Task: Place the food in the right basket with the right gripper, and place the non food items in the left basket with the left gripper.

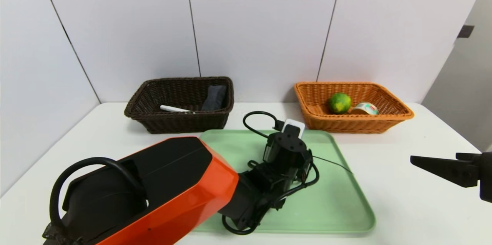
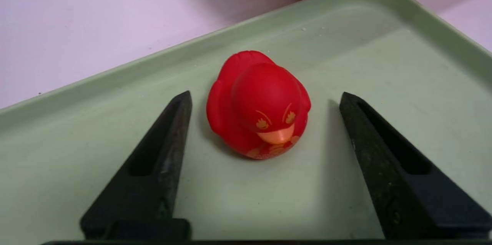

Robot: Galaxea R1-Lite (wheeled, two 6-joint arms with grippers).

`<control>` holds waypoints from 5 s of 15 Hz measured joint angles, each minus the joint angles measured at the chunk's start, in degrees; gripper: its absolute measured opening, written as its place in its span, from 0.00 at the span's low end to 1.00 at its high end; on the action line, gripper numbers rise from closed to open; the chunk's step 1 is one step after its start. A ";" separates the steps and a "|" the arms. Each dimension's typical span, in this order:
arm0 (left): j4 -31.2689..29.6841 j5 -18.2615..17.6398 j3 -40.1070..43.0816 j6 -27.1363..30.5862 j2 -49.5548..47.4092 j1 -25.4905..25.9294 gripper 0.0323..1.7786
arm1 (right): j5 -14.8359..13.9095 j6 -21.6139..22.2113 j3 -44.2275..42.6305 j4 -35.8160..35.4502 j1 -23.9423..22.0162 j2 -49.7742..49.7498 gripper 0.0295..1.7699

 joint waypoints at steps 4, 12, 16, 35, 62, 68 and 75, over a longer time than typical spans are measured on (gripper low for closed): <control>0.27 -0.15 -0.79 0.21 0.24 0.24 0.45 | -0.02 -0.33 0.30 0.02 0.04 -0.13 0.97; 1.77 -0.28 -1.66 0.16 -1.35 0.38 0.36 | -0.02 -1.48 0.93 0.02 0.06 -1.05 0.97; 9.89 -1.57 -1.66 -1.57 -8.96 0.33 0.36 | 0.00 -1.37 0.93 0.02 0.04 -1.49 0.97; 43.69 -17.87 -4.94 -5.17 -29.77 40.92 0.33 | 0.06 -1.32 -2.40 0.26 -1.51 3.80 0.97; 54.00 -19.91 -16.73 0.24 -35.73 42.56 0.86 | -0.05 -5.32 -7.73 7.36 -1.79 3.91 0.97; 77.61 -19.32 -11.43 1.79 -62.61 43.54 0.91 | -0.44 -5.86 -15.91 19.36 -8.64 3.91 0.97; 80.92 -18.38 10.97 1.82 -91.86 54.17 0.94 | -0.74 -5.86 -10.26 19.47 -13.14 -5.16 0.97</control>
